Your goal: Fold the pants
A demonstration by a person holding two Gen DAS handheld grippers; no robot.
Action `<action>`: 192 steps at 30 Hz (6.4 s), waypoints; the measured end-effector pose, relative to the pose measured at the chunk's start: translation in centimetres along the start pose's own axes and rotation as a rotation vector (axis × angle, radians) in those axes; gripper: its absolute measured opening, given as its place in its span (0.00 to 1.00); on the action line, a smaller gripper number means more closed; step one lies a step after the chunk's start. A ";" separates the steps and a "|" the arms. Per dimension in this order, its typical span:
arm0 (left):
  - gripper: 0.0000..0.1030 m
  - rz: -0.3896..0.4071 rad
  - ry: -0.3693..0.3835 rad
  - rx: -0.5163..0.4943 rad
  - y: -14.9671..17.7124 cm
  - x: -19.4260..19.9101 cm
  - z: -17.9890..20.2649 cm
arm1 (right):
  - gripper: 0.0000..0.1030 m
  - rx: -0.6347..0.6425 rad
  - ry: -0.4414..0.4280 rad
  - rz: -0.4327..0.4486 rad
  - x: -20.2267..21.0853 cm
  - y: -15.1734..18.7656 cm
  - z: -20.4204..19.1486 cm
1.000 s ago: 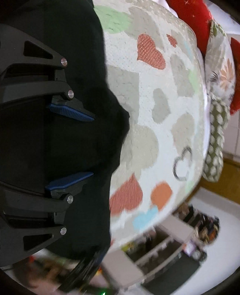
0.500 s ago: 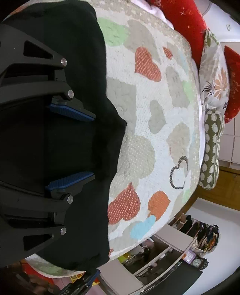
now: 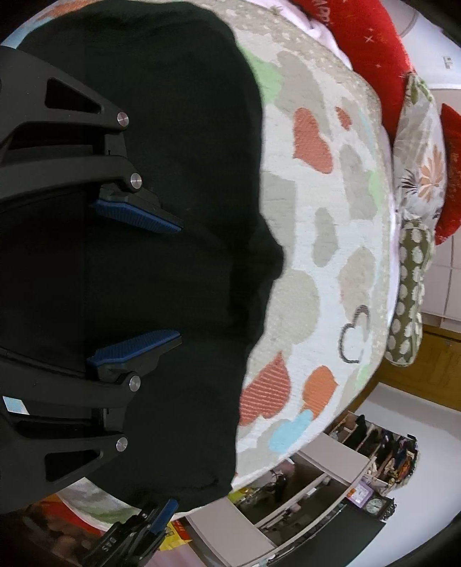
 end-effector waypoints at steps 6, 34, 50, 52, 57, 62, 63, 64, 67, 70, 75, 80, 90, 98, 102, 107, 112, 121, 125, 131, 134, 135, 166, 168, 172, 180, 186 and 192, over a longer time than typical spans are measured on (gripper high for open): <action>0.55 -0.007 -0.004 -0.007 0.5 -0.4 0.3 | 0.36 0.015 0.032 -0.009 0.1 0.2 -0.2; 0.59 -0.031 0.255 -0.231 -3.3 0.9 11.4 | 0.46 0.009 0.065 0.033 4.5 1.2 1.4; 0.59 -0.065 0.315 -0.337 -5.8 -1.3 16.7 | 0.50 -0.122 -0.088 0.014 3.6 3.0 4.0; 0.59 -0.067 0.314 -0.351 -5.8 -1.5 17.2 | 0.52 -0.133 -0.099 0.020 3.4 2.9 4.0; 0.59 -0.066 0.332 -0.394 -6.3 -2.1 18.8 | 0.58 -0.153 -0.140 0.031 3.1 2.9 4.1; 0.59 -0.082 0.368 -0.454 -7.1 -2.8 21.2 | 0.62 -0.161 -0.201 0.045 2.7 2.9 4.1; 0.59 -0.085 0.369 -0.469 -7.2 -3.0 21.8 | 0.63 -0.161 -0.208 0.047 2.5 2.8 4.1; 0.59 -0.090 0.371 -0.486 -7.2 -3.3 22.4 | 0.65 -0.160 -0.218 0.053 2.3 2.8 4.1; 0.59 -0.114 0.368 -0.525 -7.2 -4.4 23.9 | 0.65 -0.188 -0.252 0.089 1.6 2.5 4.5; 0.59 -0.108 0.391 -0.526 -7.1 -5.0 24.5 | 0.65 -0.218 -0.288 0.138 1.0 2.3 4.8; 0.59 -0.091 0.424 -0.489 -7.1 -5.7 24.5 | 0.30 -0.285 -0.319 0.203 -0.2 2.0 5.4; 0.55 -0.072 0.451 -0.447 -7.4 -4.2 23.6 | 0.18 -0.316 -0.402 0.240 0.5 0.7 4.8; 0.55 0.073 0.406 -0.197 -11.0 2.5 10.4 | 0.17 -0.033 -0.509 0.193 1.5 -4.4 -5.3; 0.55 0.097 0.279 -0.019 -7.7 3.6 -2.4 | 0.30 0.104 -0.617 -0.150 -9.1 -4.5 -14.2; 0.55 0.076 0.248 0.003 -5.7 3.5 -4.7 | 0.42 0.048 -0.646 -0.174 -10.0 -4.7 -13.8; 0.56 0.046 0.268 0.017 -3.7 3.1 -4.5 | 0.48 -0.011 -0.686 -0.034 -5.4 -5.6 -11.3; 0.56 0.011 0.286 0.027 -1.7 2.9 -2.9 | 0.48 0.018 -0.536 -0.015 -4.8 -5.3 -9.9; 0.56 -0.082 0.218 0.042 -0.7 -1.7 -0.2 | 0.48 0.237 -0.352 -0.116 -6.9 -0.8 -12.0; 0.56 -0.059 0.201 0.022 -0.7 -1.3 -0.1 | 0.48 0.303 -0.354 -0.137 -5.0 0.2 -12.3; 0.55 -0.032 0.159 0.018 0.1 0.0 -0.8 | 0.48 0.252 -0.513 -0.093 -3.9 -0.7 -12.7; 0.55 -0.040 0.180 0.076 0.3 -0.8 -1.8 | 0.48 0.274 -0.596 -0.176 -6.1 0.3 -14.1; 0.55 -0.040 0.192 0.100 0.3 -0.8 -2.2 | 0.49 0.277 -0.639 -0.220 -7.0 0.9 -14.4; 0.56 0.021 0.056 0.060 3.2 1.0 -0.9 | 0.49 0.156 -0.103 -0.076 -9.1 -6.3 -8.1; 0.56 0.023 0.054 0.068 3.4 1.2 -0.8 | 0.49 0.179 -0.136 -0.069 -7.2 -5.4 -8.8; 0.56 0.020 0.053 0.074 3.4 1.2 -0.8 | 0.49 0.218 -0.177 -0.075 -5.1 -3.3 -10.2; 0.56 0.026 0.044 0.073 3.6 1.3 -0.5 | 0.49 0.261 -0.107 -0.130 -6.3 0.2 -10.8; 0.56 0.026 0.051 0.082 3.7 1.3 -0.6 | 0.49 0.269 -0.117 -0.096 -4.9 -1.8 -11.6; 0.56 0.031 0.058 0.086 3.7 1.2 -0.7 | 0.49 0.279 -0.122 -0.081 -6.8 -4.5 -12.8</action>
Point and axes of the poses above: each gripper's, at about its wrist camera, not at the fingertips, and x roughly against the way its jaws point, z to its right, y to its underside, the point moved 1 cm from there along -x, roughly the way its jaws point, and after that the axes turned 12 degrees about -y, right-handed, at the moved point
